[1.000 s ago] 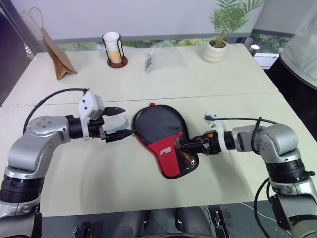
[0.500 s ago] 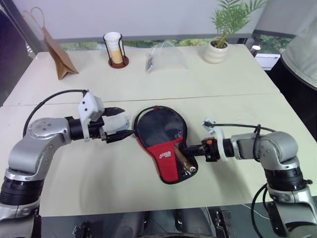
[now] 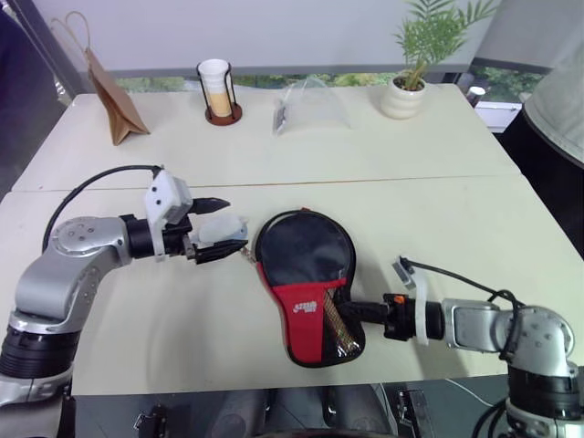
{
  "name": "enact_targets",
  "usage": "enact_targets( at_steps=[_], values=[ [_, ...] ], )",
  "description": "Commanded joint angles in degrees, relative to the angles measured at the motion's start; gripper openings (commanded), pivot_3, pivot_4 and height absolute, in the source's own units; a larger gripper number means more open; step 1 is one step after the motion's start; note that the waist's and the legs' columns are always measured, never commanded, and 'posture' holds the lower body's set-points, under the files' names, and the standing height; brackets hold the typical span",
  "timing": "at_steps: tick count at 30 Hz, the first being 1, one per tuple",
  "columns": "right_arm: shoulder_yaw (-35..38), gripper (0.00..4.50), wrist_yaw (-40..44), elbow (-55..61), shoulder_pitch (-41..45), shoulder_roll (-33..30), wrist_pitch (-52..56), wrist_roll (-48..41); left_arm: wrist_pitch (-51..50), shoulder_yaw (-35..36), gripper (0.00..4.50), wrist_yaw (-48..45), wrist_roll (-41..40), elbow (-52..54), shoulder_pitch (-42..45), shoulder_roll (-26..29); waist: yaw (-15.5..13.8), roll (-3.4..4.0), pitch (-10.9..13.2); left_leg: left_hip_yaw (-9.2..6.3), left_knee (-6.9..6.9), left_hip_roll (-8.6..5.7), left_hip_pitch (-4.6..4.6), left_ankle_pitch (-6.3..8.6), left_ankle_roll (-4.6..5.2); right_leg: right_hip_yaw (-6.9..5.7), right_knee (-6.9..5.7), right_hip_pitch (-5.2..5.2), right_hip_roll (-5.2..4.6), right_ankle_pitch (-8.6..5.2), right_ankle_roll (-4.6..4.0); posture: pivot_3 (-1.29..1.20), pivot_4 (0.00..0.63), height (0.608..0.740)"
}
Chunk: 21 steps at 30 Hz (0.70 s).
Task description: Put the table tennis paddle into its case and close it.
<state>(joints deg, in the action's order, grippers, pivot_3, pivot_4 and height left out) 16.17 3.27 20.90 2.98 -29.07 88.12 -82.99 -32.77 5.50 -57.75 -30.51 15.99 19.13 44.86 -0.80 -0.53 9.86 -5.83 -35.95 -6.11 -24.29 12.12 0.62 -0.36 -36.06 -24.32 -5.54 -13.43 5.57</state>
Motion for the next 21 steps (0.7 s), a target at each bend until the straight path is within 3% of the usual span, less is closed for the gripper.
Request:
enact_targets(
  at_steps=[1, 5, 9, 15, 21],
  values=[
    [-4.4, 0.02, -11.8, 1.9, -5.2, -6.3, -5.3, -14.4, 1.6, -0.2, 4.5, -1.2, 0.3, -0.5, 2.0, 0.6, 0.0, 0.0, 0.0, 0.0, 0.0, 0.0, 0.0, 0.0, 0.01, 0.0, 0.02, 0.02, 0.0, -0.01, 0.0, 0.0, 0.15, 0.74],
    [-10.3, 0.02, -19.8, 3.8, -6.6, -14.4, -15.4, -25.6, 2.3, -0.9, 4.5, -1.9, 0.9, -1.6, 2.8, 0.5, 0.2, -0.01, 0.0, 0.02, -0.05, 0.01, 0.0, 0.01, 0.03, 0.0, 0.1, 0.09, -0.03, -0.02, -0.03, 0.0, 0.15, 0.74],
    [-13.5, 1.5, -22.0, 4.0, -5.1, -19.3, -21.2, -29.2, 2.6, -1.2, 4.5, -2.1, 1.3, -1.9, 3.2, 0.3, 0.1, -0.04, 0.0, 0.02, -0.07, 0.02, -0.02, 0.01, 0.04, 0.0, 0.11, 0.08, -0.02, -0.03, -0.03, 0.0, 0.15, 0.74],
    [-11.9, 4.48, -15.8, -1.1, 0.0, -26.0, -23.0, -27.0, 4.8, -1.7, 4.5, -2.6, 3.2, -2.6, 2.6, 1.2, 0.1, -0.04, 0.0, 0.03, -0.13, 0.03, -0.02, 0.01, 0.04, 0.0, 0.12, 0.1, -0.01, -0.03, -0.03, 0.0, 0.15, 0.74],
    [-11.5, 4.48, 1.2, -7.3, 12.1, -33.1, -20.4, -10.1, 11.8, -3.6, 4.5, -4.7, 9.2, -6.0, 2.3, 3.6, 0.1, 0.01, 0.1, 0.08, -0.1, 0.05, -0.05, 0.0, 0.05, -0.01, 0.16, 0.06, 0.01, -0.03, -0.03, 0.0, 0.15, 0.74]
  ],
)
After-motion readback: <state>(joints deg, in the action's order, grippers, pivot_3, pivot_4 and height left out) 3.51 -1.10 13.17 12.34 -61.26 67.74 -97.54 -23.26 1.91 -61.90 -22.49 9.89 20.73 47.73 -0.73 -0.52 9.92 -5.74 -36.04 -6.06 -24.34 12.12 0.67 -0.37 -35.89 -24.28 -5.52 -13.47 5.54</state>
